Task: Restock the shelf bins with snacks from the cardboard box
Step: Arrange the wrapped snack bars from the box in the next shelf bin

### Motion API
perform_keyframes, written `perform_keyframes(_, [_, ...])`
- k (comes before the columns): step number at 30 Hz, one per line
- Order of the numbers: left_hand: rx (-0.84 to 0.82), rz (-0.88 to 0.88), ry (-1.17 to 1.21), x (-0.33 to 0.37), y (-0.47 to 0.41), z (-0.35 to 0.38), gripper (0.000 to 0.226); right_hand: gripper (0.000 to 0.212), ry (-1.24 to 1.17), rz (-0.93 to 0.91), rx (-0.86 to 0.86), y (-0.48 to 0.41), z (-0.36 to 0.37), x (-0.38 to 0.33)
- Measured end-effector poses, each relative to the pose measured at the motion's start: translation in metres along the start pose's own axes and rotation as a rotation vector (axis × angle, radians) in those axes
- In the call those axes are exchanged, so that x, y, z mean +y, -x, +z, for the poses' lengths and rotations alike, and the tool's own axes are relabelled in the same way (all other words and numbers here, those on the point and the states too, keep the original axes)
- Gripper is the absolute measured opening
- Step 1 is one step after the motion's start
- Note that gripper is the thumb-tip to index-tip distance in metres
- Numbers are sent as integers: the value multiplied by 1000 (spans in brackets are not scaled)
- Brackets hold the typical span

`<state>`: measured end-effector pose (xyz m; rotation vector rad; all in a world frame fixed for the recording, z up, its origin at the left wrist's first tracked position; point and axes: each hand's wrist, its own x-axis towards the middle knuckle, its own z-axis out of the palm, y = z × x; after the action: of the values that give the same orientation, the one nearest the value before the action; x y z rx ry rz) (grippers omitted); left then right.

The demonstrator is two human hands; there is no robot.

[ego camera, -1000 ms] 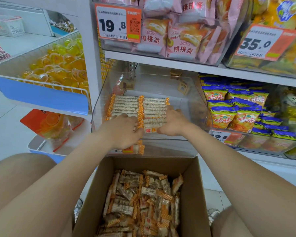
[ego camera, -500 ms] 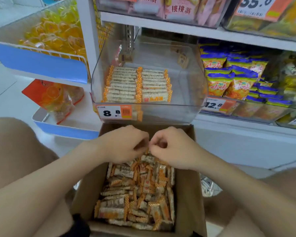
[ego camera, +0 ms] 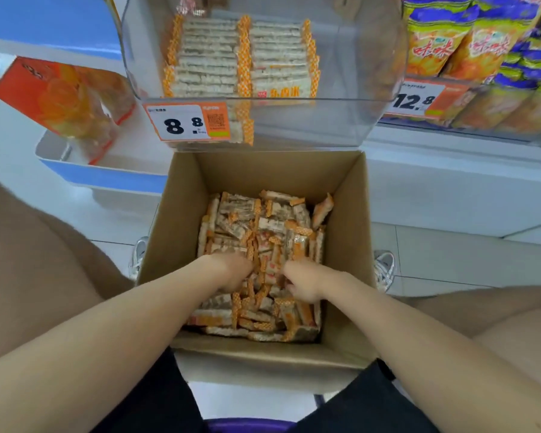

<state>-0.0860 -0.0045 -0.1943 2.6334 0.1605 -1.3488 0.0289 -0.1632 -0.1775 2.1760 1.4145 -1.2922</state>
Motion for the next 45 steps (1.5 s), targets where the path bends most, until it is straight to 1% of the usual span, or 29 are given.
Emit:
perform_keyframes(1, [-10, 16, 41, 1, -6, 3, 37, 9, 18, -6, -22, -6, 6, -1])
perform_keyframes(3, [-48, 39, 111, 2, -17, 11, 38, 32, 52, -40, -82, -19, 18, -1])
perform_keyframes(4, [-64, 48, 126, 3, -22, 17, 40, 39, 77, -58, -129, -22, 22, -2])
perform_keyframes(5, [-73, 63, 124, 5, -25, 22, 41, 40, 116, -70, -168, -23, 25, -4])
perform_keyframes(7, [-73, 95, 109, 12, -28, 28, 39, 32, 186, -57, -195, -22, 30, -7])
perform_keyframes(9, [-92, 116, 59, 18, -31, 35, 39, 23, 213, -34, -168, -18, 34, -9])
perform_keyframes(11, [-100, 125, -56, 22, -33, 41, 42, 13, 218, -19, -155, -15, 32, -8])
perform_keyframes(13, [-62, 116, -151, 25, -34, 46, 45, 13, 198, 2, -103, -15, 23, -6])
perform_keyframes(14, [-51, 110, -173, 27, -34, 47, 43, 13, 154, 12, -59, -14, 15, -4])
perform_keyframes(16, [-39, 114, -163, 28, -30, 43, 36, 26, 32, 35, -7, -13, 2, 0])
perform_keyframes(18, [-50, 115, -61, 24, -22, 33, 25, 40, -68, 78, 26, -9, -9, 6])
perform_keyframes(20, [-39, 85, 146, 16, -15, 23, 9, 45, -133, 115, 72, -3, -19, 12])
perform_keyframes(21, [-20, 58, 268, 12, -11, 17, 13, 36, -162, 121, 99, 0, -24, 15])
perform_keyframes(22, [14, 33, 390, 7, -7, 10, 20, 20, -179, 126, 134, 5, -30, 17])
perform_keyframes(23, [65, 4, 510, 2, -4, 3, 26, 11, -207, 138, 176, 10, -35, 19])
perform_keyframes(24, [126, -18, 613, -2, -1, -3, 27, 10, -242, 145, 214, 16, -41, 18])
perform_keyframes(25, [182, -38, 706, -5, 3, -11, 26, 16, -286, 144, 250, 21, -46, 18])
perform_keyframes(26, [230, -53, 807, -7, 7, -18, 25, 32, -331, 136, 297, 28, -52, 18])
perform_keyframes(27, [260, -62, 929, -9, 10, -25, 23, 42, -366, 125, 347, 34, -56, 16])
perform_keyframes(28, [274, -58, 1060, -9, 14, -31, 22, 46, -391, 116, 398, 41, -61, 14])
perform_keyframes(30, [302, -58, 1247, -11, 24, -40, 23, 47, -438, 127, 481, 52, -70, 13])
perform_keyframes(32, [355, -78, 1294, -15, 31, -45, 26, 41, -522, 139, 570, 59, -76, 15])
perform_keyframes(34, [419, -98, 1268, -21, 41, -51, 27, 31, -619, 134, 611, 68, -80, 18])
perform_keyframes(37, [540, -81, 1135, -22, 63, -62, 22, 12, -759, 87, 630, 80, -87, 23])
perform_keyframes(38, [573, -75, 1095, -20, 71, -66, 20, 9, -804, 71, 636, 84, -89, 24])
perform_keyframes(39, [590, -63, 1102, -17, 79, -69, 18, 10, -854, 58, 649, 88, -91, 24])
perform_keyframes(41, [565, -1, 1264, -12, 91, -76, 17, 16, -948, 20, 718, 92, -94, 23])
perform_keyframes(43, [556, 62, 1426, -7, 104, -84, 20, 26, -936, -4, 795, 94, -96, 19])
perform_keyframes(45, [614, 106, 1494, -4, 113, -92, 26, 29, -905, -32, 854, 96, -97, 14])
